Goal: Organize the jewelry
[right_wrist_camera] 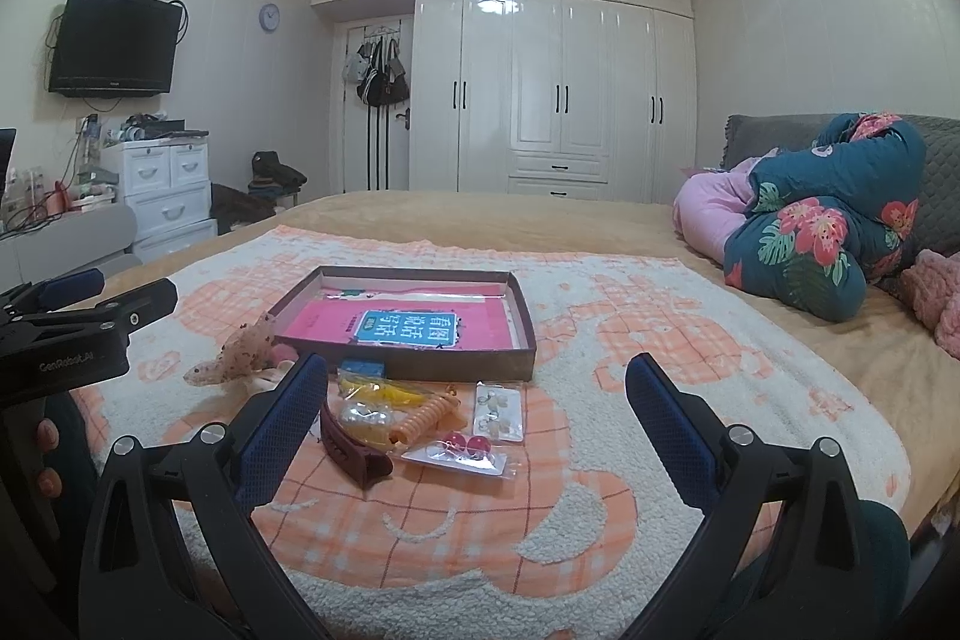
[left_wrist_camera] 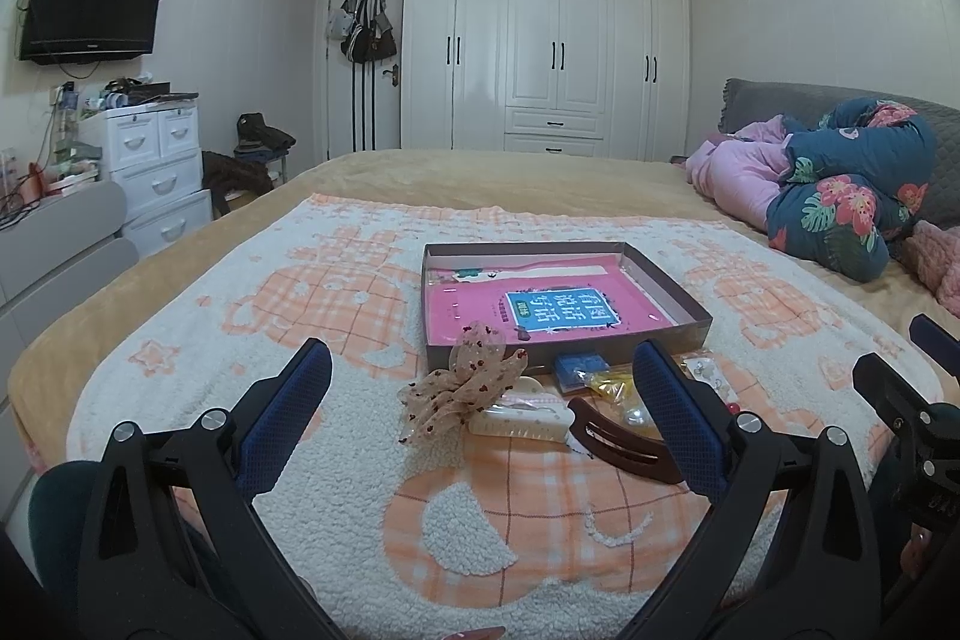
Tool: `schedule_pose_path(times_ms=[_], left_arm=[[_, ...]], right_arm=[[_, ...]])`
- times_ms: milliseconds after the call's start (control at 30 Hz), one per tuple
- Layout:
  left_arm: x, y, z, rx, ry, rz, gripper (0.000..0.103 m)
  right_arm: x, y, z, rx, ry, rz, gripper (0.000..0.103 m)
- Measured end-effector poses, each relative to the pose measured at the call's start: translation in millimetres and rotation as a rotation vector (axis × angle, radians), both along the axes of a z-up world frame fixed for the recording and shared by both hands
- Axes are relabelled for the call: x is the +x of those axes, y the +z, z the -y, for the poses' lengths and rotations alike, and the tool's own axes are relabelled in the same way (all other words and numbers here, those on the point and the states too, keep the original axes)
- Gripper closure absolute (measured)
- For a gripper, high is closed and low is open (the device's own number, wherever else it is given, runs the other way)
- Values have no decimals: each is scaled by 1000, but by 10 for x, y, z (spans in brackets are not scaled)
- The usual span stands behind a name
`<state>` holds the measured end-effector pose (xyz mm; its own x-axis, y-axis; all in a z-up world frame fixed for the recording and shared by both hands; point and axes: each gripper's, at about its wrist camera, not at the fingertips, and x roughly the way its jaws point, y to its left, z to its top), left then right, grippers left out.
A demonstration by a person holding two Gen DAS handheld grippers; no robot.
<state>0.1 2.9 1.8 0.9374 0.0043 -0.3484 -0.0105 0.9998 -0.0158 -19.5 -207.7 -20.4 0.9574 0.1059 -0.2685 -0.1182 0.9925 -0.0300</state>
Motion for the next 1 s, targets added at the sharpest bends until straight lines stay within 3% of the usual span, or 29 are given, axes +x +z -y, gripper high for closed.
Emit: schedule_pose_path(times_ms=[667,1000], left_arm=[[8,-5,13,-2,-4,-15,11],[197,-61,-300,-50,55,-71,11]], right_arm=[[-2,1,-16,-2,7,-2,6],[89,-58,-344,-53,152,-72,6]])
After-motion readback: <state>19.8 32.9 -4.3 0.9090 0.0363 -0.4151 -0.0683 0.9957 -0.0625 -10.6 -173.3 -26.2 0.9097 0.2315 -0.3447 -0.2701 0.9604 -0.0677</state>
